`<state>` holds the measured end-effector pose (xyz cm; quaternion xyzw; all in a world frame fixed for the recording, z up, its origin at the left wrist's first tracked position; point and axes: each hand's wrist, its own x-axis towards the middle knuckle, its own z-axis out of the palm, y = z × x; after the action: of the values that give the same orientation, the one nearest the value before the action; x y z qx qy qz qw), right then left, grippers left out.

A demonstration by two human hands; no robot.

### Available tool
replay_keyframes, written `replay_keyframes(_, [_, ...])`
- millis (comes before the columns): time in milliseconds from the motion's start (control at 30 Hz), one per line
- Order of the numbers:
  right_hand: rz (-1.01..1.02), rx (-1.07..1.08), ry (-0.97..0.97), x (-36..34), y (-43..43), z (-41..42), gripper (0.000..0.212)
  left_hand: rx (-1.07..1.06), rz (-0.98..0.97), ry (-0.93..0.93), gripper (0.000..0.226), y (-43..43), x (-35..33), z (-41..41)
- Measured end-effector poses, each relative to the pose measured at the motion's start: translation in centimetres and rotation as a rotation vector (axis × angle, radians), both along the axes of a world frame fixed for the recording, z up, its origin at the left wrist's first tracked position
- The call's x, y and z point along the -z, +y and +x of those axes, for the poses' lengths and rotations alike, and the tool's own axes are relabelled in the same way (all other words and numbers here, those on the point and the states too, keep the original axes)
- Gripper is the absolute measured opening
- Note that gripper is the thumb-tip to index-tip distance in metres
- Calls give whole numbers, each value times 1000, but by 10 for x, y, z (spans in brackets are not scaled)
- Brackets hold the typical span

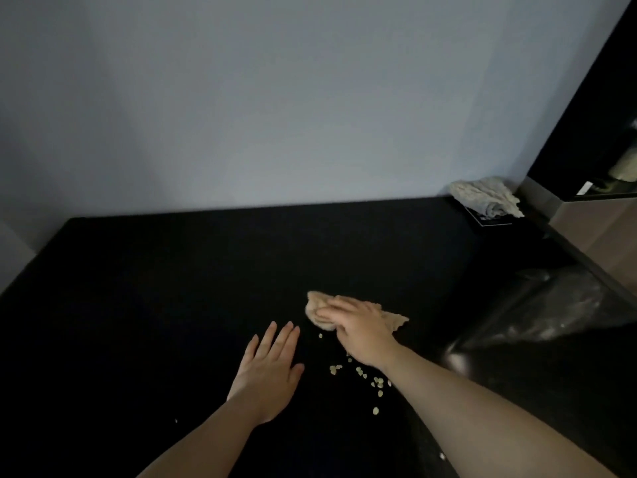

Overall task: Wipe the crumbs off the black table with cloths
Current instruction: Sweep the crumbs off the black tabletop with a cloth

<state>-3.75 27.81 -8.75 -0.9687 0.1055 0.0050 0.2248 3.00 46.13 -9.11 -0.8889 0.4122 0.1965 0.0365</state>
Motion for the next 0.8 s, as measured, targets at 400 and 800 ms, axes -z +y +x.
replay_keyframes(400, [193,-39,-204,-10,-62,-56,36,-198,-52,6,57,-16,0,-19])
replay_keyframes(800, [48,-128,-37,1,-5,-105,47,-205,-21,-21,57,-19,5,-37])
